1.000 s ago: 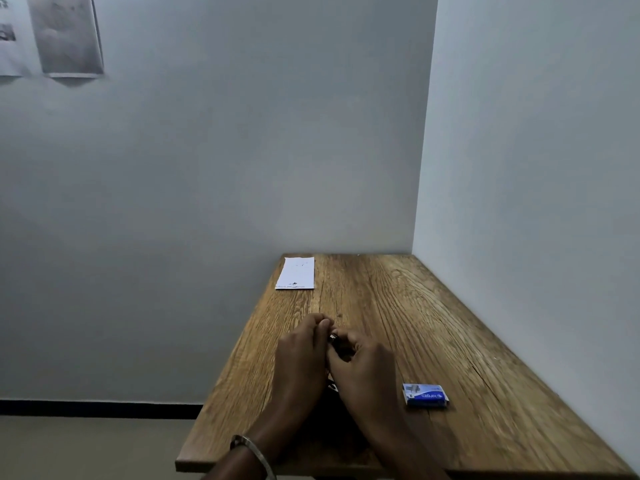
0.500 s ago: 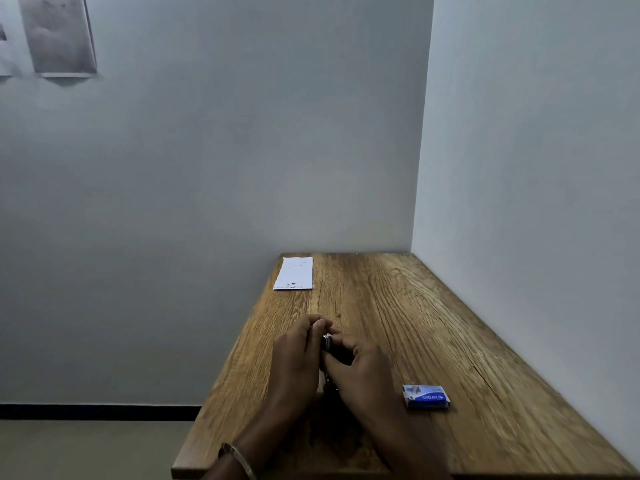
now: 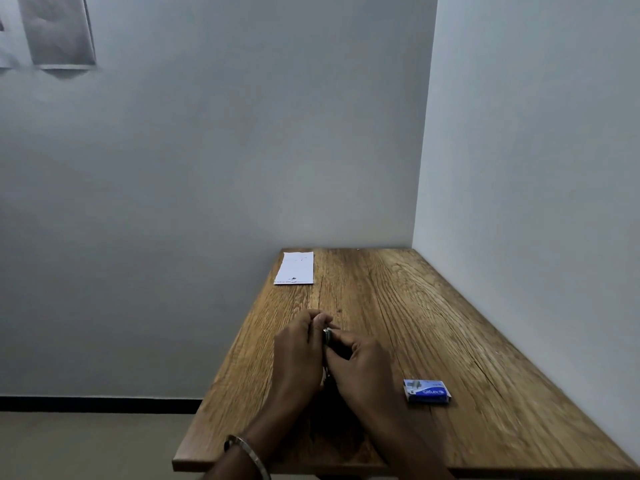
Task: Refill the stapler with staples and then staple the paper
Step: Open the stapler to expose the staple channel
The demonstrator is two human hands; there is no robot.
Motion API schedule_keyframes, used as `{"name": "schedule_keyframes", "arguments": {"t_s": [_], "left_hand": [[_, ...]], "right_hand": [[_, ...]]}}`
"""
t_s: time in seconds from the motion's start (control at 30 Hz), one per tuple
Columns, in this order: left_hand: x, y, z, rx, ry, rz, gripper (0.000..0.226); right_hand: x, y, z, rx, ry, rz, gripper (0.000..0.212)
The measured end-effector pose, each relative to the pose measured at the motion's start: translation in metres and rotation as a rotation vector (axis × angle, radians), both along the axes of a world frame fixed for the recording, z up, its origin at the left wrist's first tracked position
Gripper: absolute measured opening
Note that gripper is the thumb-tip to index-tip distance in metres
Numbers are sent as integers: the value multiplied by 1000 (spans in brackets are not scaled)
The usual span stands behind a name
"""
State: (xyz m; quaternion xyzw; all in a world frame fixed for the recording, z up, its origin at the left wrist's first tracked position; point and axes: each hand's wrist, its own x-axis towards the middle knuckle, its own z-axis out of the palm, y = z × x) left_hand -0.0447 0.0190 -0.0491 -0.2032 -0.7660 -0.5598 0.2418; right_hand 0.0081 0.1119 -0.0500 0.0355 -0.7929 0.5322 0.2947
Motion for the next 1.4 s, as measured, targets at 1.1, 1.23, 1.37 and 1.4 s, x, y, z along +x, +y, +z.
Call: {"name": "schedule_keyframes", "arguments": {"t_s": [1.1, 1.23, 1.37, 1.4], "left_hand": [[0, -2, 2, 6, -74, 34, 18], [1, -3, 2, 20, -87, 26, 19], [-1, -4, 0, 34, -128, -6, 19], [-2, -5, 0, 52, -162, -41, 19]], "right_hand": [[-3, -2, -3, 16, 40, 10, 30], [-3, -3, -3, 3, 33, 21, 23], [-3, -2, -3, 8, 22, 14, 20], [-2, -2, -4, 3, 18, 16, 21]]}}
